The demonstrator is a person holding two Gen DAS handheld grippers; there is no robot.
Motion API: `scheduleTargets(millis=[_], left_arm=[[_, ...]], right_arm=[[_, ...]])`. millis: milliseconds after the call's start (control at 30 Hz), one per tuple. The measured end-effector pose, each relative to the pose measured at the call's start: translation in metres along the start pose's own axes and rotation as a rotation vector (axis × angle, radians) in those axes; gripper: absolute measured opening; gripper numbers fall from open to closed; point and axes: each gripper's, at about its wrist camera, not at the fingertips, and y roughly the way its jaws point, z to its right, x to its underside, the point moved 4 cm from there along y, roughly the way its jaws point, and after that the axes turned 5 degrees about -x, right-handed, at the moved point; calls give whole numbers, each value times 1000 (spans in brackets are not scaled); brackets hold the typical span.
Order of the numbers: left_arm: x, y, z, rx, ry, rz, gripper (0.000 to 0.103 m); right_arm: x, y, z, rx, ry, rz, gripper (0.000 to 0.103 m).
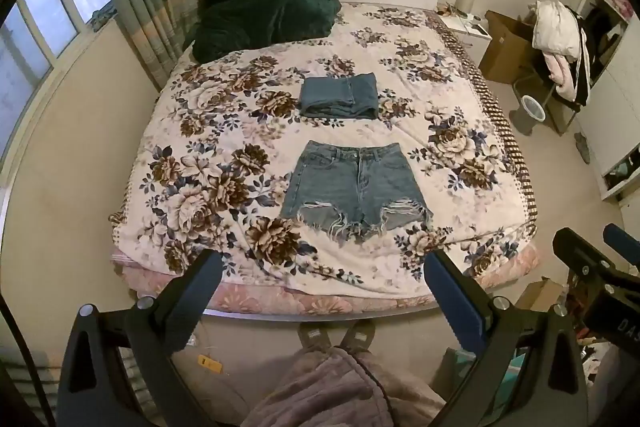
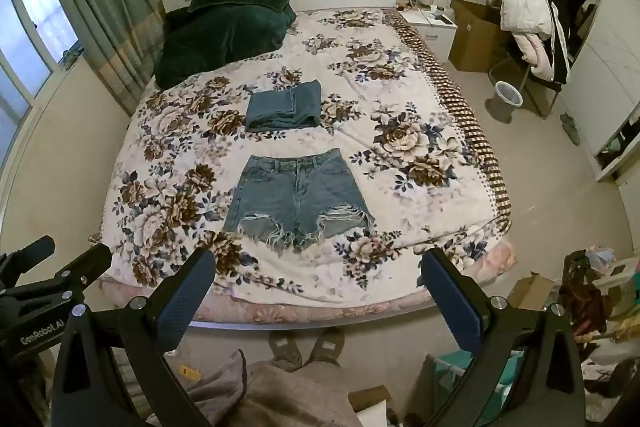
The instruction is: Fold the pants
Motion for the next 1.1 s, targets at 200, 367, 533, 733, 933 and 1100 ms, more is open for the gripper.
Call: scheduleTargets(millis=[200, 367, 533, 733, 933, 1100], left_arm=[[0, 0, 0, 20, -10, 1, 103], [-1, 0, -1, 21, -10, 5, 103], [-4, 0, -3, 14, -15, 10, 103], [-10, -1, -9, 8, -16, 17, 103], [-12, -3, -10, 8, -18, 21, 103], [-14, -5, -13, 7, -20, 24, 103]], right_arm=[[-1, 1, -1, 6, -4, -3, 103], [-1, 2, -4, 14, -5, -5, 103], [-1, 0, -1, 19, -9, -4, 103], [1, 3, 4, 26, -14, -1, 103], [-1, 1, 6, 30, -18, 4, 103], [-3, 0, 5, 34, -21, 7, 103]])
